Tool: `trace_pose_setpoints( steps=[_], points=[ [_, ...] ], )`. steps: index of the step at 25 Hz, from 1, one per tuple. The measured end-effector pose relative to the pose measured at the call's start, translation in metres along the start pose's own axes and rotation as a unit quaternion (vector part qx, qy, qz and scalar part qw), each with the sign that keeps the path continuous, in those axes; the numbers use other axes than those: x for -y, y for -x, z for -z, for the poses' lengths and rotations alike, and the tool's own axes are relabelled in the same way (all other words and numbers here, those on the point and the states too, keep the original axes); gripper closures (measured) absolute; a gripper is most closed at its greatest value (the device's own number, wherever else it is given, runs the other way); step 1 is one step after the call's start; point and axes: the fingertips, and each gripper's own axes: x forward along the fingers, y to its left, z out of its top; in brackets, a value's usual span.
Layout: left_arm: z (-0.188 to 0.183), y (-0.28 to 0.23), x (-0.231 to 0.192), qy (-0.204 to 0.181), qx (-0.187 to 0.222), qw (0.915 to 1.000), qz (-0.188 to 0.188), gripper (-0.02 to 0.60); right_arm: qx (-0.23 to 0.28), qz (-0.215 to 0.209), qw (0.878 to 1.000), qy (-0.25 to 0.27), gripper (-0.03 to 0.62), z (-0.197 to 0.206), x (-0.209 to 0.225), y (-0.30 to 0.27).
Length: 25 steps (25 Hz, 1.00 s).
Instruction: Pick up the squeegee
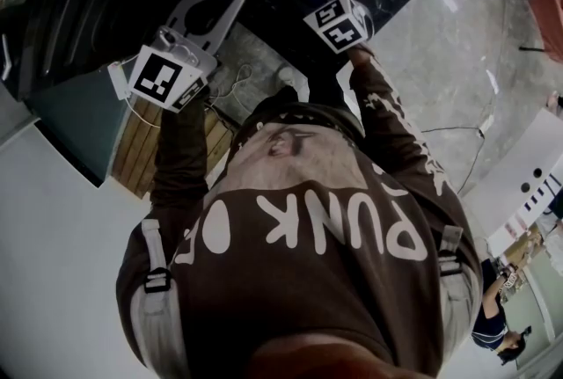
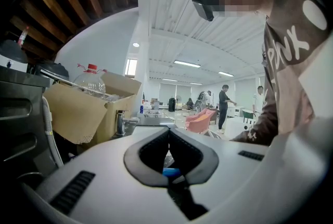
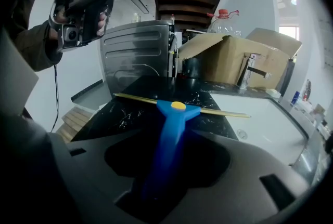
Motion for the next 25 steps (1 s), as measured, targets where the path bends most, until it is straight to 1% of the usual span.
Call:
trace_pose_setpoints(
  steps=[1, 2, 7, 16, 25],
  points=[
    [-0.001, 0.0, 0.001, 0.0, 0.0, 1.0, 0.0, 0.578, 0.0, 0.005, 1.0, 0.002, 0.401, 0.0, 0.001, 0.0],
    [-0.001, 0.001, 0.001, -0.001, 0.0, 1.0, 0.0, 0.578, -0.001, 0.008, 1.0, 0.002, 0.418, 0.0, 0.002, 0.001],
    [-0.001, 0.002, 0.006, -0.003, -0.001, 1.0, 0.002, 0.578, 0.004, 0.023, 1.0, -0.014, 0.439, 0.0, 0.009, 0.0],
    [-0.006, 0.008, 0.014, -0.008, 0.001, 1.0, 0.002, 0.578, 0.031, 0.032, 0.998, -0.032, 0.445, -0.005, 0.015, 0.011],
    [-0.009, 0.012, 0.027, -0.013, 0.005, 0.9999, 0.005, 0.578, 0.049, 0.057, 0.997, -0.025, 0.447, -0.01, 0.025, 0.03]
  ],
)
